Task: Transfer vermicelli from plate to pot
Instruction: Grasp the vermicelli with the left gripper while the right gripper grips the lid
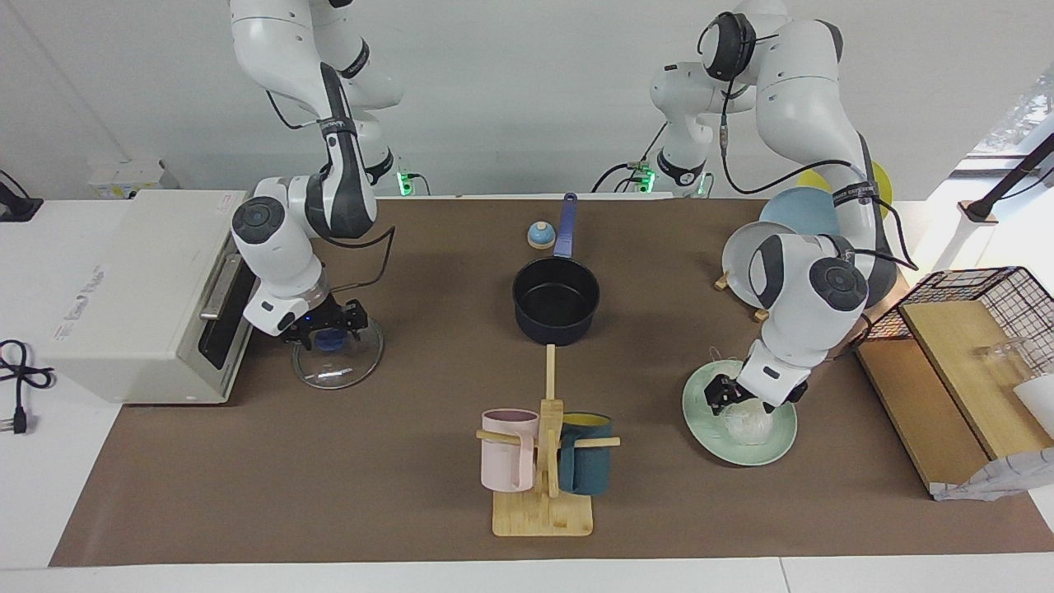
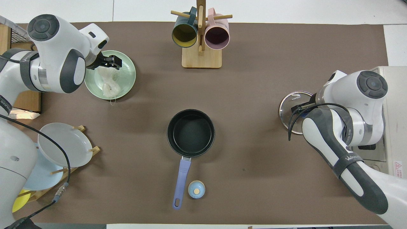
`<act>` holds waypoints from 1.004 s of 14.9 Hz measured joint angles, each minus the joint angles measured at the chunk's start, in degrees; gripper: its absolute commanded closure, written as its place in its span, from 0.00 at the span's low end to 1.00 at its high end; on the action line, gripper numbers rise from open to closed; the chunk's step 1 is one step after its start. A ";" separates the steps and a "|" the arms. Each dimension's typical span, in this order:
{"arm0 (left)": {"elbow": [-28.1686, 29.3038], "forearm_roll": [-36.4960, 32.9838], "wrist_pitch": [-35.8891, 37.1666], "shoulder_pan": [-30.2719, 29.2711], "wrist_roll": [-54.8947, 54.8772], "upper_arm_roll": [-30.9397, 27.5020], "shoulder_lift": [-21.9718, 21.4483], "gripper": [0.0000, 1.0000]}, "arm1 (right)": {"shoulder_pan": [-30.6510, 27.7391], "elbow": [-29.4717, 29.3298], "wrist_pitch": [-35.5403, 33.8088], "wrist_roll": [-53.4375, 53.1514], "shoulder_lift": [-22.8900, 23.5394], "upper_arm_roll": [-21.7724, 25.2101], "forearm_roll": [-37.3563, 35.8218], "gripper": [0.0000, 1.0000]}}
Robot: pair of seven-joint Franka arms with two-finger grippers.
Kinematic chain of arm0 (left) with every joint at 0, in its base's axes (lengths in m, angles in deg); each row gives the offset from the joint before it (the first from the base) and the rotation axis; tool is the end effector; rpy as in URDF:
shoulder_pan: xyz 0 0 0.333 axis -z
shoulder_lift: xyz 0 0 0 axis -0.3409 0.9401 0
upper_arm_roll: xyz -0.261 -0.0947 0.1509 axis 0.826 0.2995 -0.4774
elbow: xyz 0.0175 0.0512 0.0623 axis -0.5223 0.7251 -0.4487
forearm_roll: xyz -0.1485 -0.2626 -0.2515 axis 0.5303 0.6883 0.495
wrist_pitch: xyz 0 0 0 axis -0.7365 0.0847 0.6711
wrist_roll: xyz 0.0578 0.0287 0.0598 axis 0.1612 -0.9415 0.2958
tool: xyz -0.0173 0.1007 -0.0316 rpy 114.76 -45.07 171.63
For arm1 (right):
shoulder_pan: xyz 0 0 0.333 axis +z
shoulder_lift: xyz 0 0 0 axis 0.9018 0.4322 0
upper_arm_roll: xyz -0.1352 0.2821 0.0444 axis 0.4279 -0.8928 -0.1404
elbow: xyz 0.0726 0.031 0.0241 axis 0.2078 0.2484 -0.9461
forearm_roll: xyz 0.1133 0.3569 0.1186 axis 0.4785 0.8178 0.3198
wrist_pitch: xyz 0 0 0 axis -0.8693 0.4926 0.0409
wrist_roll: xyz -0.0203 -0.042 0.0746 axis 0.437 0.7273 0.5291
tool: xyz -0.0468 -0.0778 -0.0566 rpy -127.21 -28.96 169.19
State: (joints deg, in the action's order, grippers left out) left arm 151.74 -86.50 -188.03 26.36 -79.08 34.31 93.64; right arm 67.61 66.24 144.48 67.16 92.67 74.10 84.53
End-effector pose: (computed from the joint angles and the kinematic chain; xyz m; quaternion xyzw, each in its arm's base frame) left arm 0.7034 -0.1132 0.3505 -0.9983 0.0359 -0.0438 0.0133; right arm 0.5657 0.0197 0.3227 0.9953 0.0969 -0.0091 0.0008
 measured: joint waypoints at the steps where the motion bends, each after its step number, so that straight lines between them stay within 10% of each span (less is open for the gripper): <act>1: 0.00 -0.18 0.00 -0.01 0.00 -0.20 0.00 0.00 | -0.01 0.00 0.00 0.01 -0.01 0.01 -0.01 0.33; 10: 3.87 -0.37 -4.00 -0.15 0.01 -0.55 0.20 0.00 | 0.21 -1.04 -3.20 0.03 -0.18 -0.13 -0.01 0.60; 12: 4.25 -0.38 -4.05 -0.07 0.01 -0.47 0.19 0.24 | 0.28 -3.03 -6.12 0.03 -0.31 -0.22 -0.01 0.68; 15: 4.73 -0.41 -4.04 0.06 0.01 -0.40 0.19 0.97 | 0.36 -6.69 -11.13 0.03 -0.65 -0.25 -0.05 0.87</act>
State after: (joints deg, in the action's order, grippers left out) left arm 156.47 -86.90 -192.07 26.42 -79.07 33.91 93.84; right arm 67.97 59.54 133.35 67.19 92.02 73.84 84.48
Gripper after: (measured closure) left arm 0.348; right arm 0.339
